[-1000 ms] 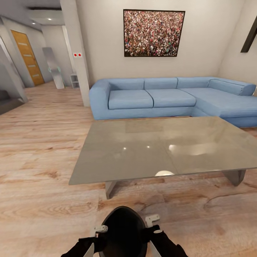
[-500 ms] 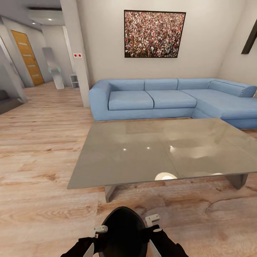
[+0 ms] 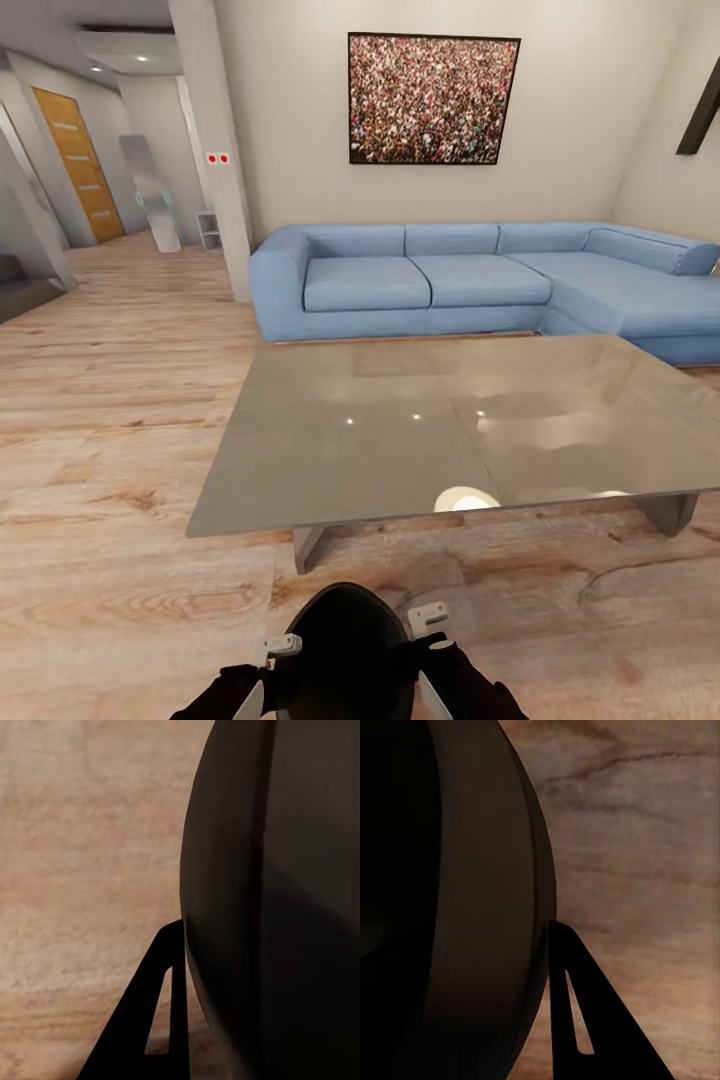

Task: Place each of the two pumpkins and all three candles from the living room inside a cabinet in the living room (use any cabinet), then make sure every cabinet is closed, and position the cauldron so it is next to a table in the living room.

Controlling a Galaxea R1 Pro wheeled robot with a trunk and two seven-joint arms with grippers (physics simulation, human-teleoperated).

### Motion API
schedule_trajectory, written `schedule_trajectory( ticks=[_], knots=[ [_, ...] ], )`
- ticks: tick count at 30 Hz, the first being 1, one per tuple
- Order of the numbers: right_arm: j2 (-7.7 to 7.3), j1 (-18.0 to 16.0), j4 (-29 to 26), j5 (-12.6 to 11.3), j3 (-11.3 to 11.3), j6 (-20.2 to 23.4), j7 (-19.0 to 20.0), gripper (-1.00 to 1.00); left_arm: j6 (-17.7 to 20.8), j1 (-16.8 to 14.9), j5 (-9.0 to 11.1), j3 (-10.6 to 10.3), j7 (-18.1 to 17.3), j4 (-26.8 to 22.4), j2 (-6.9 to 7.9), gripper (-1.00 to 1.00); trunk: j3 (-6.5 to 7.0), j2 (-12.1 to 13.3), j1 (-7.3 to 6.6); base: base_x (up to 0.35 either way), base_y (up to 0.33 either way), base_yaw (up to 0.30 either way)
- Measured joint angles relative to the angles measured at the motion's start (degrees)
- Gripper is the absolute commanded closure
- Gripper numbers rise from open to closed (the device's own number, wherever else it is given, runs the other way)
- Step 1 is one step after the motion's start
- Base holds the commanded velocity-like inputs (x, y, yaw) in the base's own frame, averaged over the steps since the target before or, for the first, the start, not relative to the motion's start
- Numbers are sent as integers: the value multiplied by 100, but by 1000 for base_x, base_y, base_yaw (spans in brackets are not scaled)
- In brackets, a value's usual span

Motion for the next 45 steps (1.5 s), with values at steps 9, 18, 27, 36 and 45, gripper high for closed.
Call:
schedule_trajectory(
  ticks=[9, 18, 27, 36, 45],
  knots=[
    [-7, -5, -71, 105, 99, 6, 22, 100, 106, 1, 19, -110, 0, 2, 3, -100, 1, 0, 25, 0, 0, 0],
    [-2, 3, 87, -1, 58, -439, 66, -100, -419, 7, -22, -103, -6, -9, -2, -100, 0, 3, 87, 0, 0, 0],
    [-4, -2, -96, -88, 56, -444, 226, -100, -400, 6, -108, -94, 25, -13, 1, -100, 0, 2, 86, 0, 0, 0],
    [-4, -2, -96, -88, 56, -444, 226, -100, -378, 6, -124, -93, 40, -10, -3, -100, 132, 10, 70, 0, 0, 0],
    [1, -2, -96, -88, 56, -444, 226, -100, -360, 1, -87, -60, 41, -10, 5, -100, 332, 22, 47, 0, 0, 0]
  ],
)
